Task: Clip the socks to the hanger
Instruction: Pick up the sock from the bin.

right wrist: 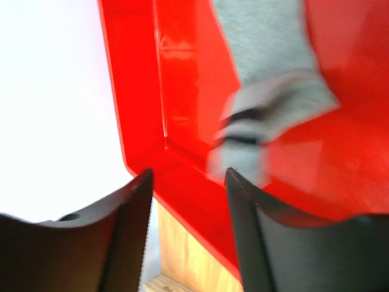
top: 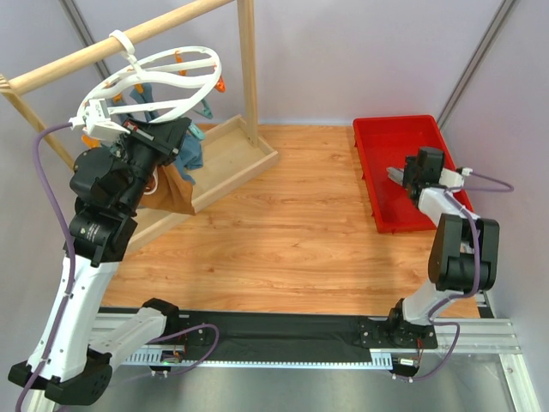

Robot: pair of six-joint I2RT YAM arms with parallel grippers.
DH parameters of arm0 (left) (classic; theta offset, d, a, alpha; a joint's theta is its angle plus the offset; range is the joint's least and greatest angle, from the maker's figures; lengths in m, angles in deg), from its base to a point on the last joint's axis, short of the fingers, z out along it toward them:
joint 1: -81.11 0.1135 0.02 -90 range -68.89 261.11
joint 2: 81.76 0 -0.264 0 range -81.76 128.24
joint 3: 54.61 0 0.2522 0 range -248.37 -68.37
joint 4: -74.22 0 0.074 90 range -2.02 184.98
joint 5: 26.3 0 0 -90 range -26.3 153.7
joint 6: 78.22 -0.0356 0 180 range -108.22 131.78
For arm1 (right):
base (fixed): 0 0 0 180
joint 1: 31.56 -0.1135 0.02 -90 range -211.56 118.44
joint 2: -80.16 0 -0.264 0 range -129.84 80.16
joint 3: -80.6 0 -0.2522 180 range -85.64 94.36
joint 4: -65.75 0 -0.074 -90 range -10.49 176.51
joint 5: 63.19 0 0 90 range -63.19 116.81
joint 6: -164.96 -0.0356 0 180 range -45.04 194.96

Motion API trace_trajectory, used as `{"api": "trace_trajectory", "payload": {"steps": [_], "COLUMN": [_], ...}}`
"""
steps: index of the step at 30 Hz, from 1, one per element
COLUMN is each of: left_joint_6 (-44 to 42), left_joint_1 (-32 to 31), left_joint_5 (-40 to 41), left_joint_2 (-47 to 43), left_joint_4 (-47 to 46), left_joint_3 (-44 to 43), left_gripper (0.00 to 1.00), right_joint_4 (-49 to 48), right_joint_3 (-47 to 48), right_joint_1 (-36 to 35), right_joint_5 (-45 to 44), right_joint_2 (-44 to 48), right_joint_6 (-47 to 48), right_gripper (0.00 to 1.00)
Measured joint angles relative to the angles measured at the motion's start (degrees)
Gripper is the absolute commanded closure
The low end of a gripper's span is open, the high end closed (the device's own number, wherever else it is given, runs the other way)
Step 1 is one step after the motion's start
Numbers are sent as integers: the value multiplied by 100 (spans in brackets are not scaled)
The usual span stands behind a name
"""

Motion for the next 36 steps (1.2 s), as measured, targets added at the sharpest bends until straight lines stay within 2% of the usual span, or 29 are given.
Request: {"api": "trace_trajectory", "payload": {"steps": [4, 7, 10, 13, 16, 19, 25, 32, 35, 36], "left_joint_6": [-26, -20, -9, 11, 22, 24, 26, 72, 72, 72], "left_joint_1": [-2, 0, 0, 0, 0, 2, 15, 24, 26, 26], "left_joint_5": [-28, -68, -120, -155, -190, -216, -254, -289, -291, -291], "left_joint_2": [-63, -98, -116, -160, -170, -168, -111, -33, -4, 4], "left_joint_4": [2, 2, -4, -35, -48, -70, -120, -155, -160, -160], "left_joint_3": [2, 2, 24, 125, 157, 157, 157, 157, 157, 155], "left_gripper": [100, 100, 100, 100, 100, 100, 100, 100, 100, 100], "right_joint_4": [350, 501, 813, 1596, 2653, 3285, 4098, 4476, 4476, 4478], "right_joint_3": [953, 1123, 1202, 1766, 3248, 4581, 4913, 4996, 5117, 5141], "right_joint_1": [199, 219, 175, 151, 153, 151, 111, 42, 31, 31], "right_joint_5": [807, 1637, 2037, 1956, 1593, 1174, 804, 503, 431, 428], "right_joint_2": [-647, -723, -715, -831, -1405, -2087, -2850, -3595, -3602, -3615], "right_joint_6": [1001, 1875, 2983, 4170, 5313, 6199, 7069, 7243, 7246, 7239], "right_gripper": [41, 43, 43, 42, 44, 46, 46, 46, 58, 70]}}
